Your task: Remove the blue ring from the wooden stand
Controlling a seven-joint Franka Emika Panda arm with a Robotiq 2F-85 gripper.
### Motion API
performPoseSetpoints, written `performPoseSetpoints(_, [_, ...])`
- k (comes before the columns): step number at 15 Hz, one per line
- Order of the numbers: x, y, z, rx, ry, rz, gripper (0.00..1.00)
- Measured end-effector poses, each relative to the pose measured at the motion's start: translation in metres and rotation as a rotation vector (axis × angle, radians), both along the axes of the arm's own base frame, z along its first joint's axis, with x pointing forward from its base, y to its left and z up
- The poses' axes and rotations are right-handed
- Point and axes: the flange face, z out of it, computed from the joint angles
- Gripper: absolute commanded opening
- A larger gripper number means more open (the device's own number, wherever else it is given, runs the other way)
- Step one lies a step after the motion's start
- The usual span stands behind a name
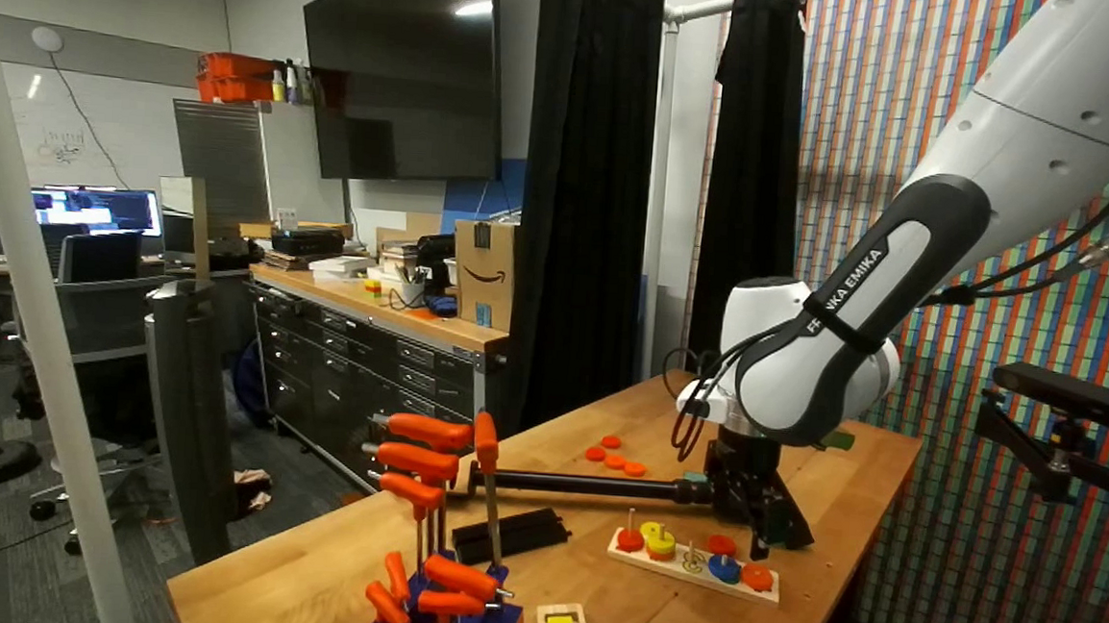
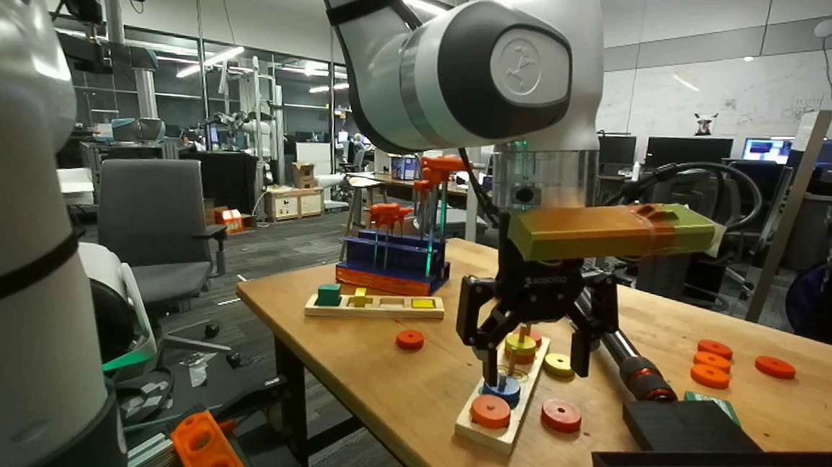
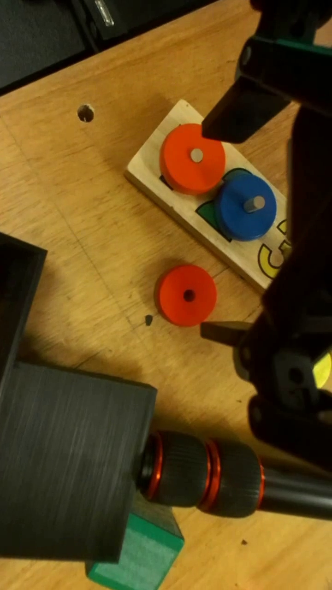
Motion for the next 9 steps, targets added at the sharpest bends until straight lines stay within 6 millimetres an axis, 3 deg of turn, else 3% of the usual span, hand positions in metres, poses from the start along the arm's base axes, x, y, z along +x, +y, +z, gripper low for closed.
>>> performPoseSetpoints(9, [0.0034, 0.0055, -0.0037, 0.024, -0.018, -0.056, 1.0])
